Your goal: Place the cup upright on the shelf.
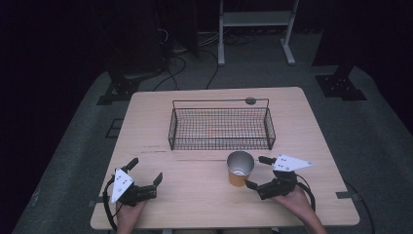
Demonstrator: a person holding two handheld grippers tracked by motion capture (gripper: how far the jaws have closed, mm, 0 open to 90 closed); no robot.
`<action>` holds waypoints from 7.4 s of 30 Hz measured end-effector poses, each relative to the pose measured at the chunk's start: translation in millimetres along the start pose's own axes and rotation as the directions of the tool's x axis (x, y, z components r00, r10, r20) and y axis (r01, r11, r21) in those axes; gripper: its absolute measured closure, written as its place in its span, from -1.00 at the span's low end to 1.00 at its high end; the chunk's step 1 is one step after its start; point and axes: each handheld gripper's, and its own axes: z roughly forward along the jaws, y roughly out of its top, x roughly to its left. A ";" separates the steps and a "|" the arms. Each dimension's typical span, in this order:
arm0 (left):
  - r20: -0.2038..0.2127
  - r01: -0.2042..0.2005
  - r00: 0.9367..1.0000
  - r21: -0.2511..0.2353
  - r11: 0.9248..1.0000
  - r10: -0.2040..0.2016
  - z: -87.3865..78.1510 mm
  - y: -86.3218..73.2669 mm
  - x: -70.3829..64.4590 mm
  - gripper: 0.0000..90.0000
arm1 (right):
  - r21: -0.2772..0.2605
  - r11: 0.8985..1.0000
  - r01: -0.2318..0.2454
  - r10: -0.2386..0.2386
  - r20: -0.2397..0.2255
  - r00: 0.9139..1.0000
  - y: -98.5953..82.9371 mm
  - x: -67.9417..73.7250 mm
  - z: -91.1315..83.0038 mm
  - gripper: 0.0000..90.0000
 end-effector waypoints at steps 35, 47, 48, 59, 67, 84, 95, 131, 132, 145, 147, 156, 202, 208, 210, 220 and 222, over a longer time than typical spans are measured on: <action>0.001 0.001 1.000 -0.001 1.000 -0.001 -0.1 0.0 0.1 -1.00 | 0.032 0.999 0.043 -0.042 -0.023 0.999 16.9 10.9 45.9 -0.99; 0.002 0.004 1.000 -0.002 1.000 -0.004 0.0 -0.1 0.2 -1.00 | 0.033 0.998 0.044 -0.043 -0.018 0.999 20.0 9.4 49.5 -0.99; 0.002 0.004 1.000 -0.002 1.000 -0.004 0.0 -0.1 0.2 -1.00 | 0.033 0.998 0.044 -0.043 -0.018 0.999 20.0 9.4 49.5 -0.99; 0.003 0.004 1.000 -0.002 1.000 -0.004 -0.1 -0.1 0.3 -1.00 | 0.016 0.999 0.031 -0.031 -0.017 0.999 21.1 7.2 46.8 -0.86; 0.003 0.004 1.000 -0.002 1.000 -0.004 0.0 -0.1 0.4 -1.00 | 0.021 0.999 0.033 -0.032 -0.022 0.999 21.7 7.5 46.2 -0.81; 0.004 0.005 1.000 -0.003 1.000 -0.005 0.0 -0.1 0.4 -1.00 | 0.020 1.000 0.016 -0.016 -0.018 1.000 23.8 4.2 45.0 -0.79; 0.004 0.005 1.000 -0.004 1.000 -0.005 0.0 -0.1 0.3 -1.00 | 0.001 1.000 -0.004 0.004 -0.027 1.000 27.7 0.2 40.6 -0.79; 0.006 0.008 1.000 -0.003 1.000 -0.008 -0.4 0.0 1.2 -1.00 | -0.020 1.000 0.018 -0.020 -0.069 0.997 88.4 -23.3 43.2 -0.79; 0.006 0.009 1.000 -0.003 1.000 -0.009 -0.4 0.0 1.2 -1.00 | -0.021 1.000 0.021 -0.022 -0.068 0.997 90.0 -23.7 43.7 -0.79; 0.006 0.012 1.000 -0.004 1.000 -0.012 -0.5 -0.1 1.4 -1.00 | -0.056 0.998 0.002 -0.007 -0.083 0.997 116.4 -36.0 47.7 -0.79; 0.006 0.012 1.000 -0.005 1.000 -0.012 -0.5 -0.1 1.6 -1.00 | -0.056 0.998 -0.003 -0.002 -0.089 0.996 121.3 -38.0 48.7 -0.79; 0.005 0.015 1.000 -0.005 1.000 -0.015 -0.6 -0.1 1.8 -1.00 | -0.054 0.999 -0.001 -0.004 -0.090 0.996 141.2 -47.0 63.7 -0.79; 0.011 0.023 1.000 -0.010 1.000 -0.023 -1.0 -0.3 3.0 -1.00 | 0.000 1.000 0.013 -0.013 -0.064 0.998 167.6 -102.3 119.0 -0.79; 0.012 0.024 1.000 -0.011 1.000 -0.024 -1.0 -0.3 3.0 -1.00 | 0.010 1.000 0.004 -0.003 -0.070 0.998 162.8 -108.0 128.7 -0.79; 0.012 0.023 1.000 -0.010 1.000 -0.023 -1.0 -0.3 3.0 -1.00 | 0.021 1.000 0.000 0.001 -0.072 0.997 159.8 -110.3 132.8 -0.79; 0.013 0.023 1.000 -0.011 1.000 -0.023 -1.0 -0.3 3.0 -1.00 | 0.044 0.999 -0.012 0.016 -0.106 0.994 148.4 -113.7 151.2 -0.79; 0.013 0.024 1.000 -0.011 1.000 -0.024 -1.0 -0.3 3.0 -1.00 | 0.043 0.999 -0.013 0.017 -0.111 0.994 146.4 -114.6 153.8 -0.79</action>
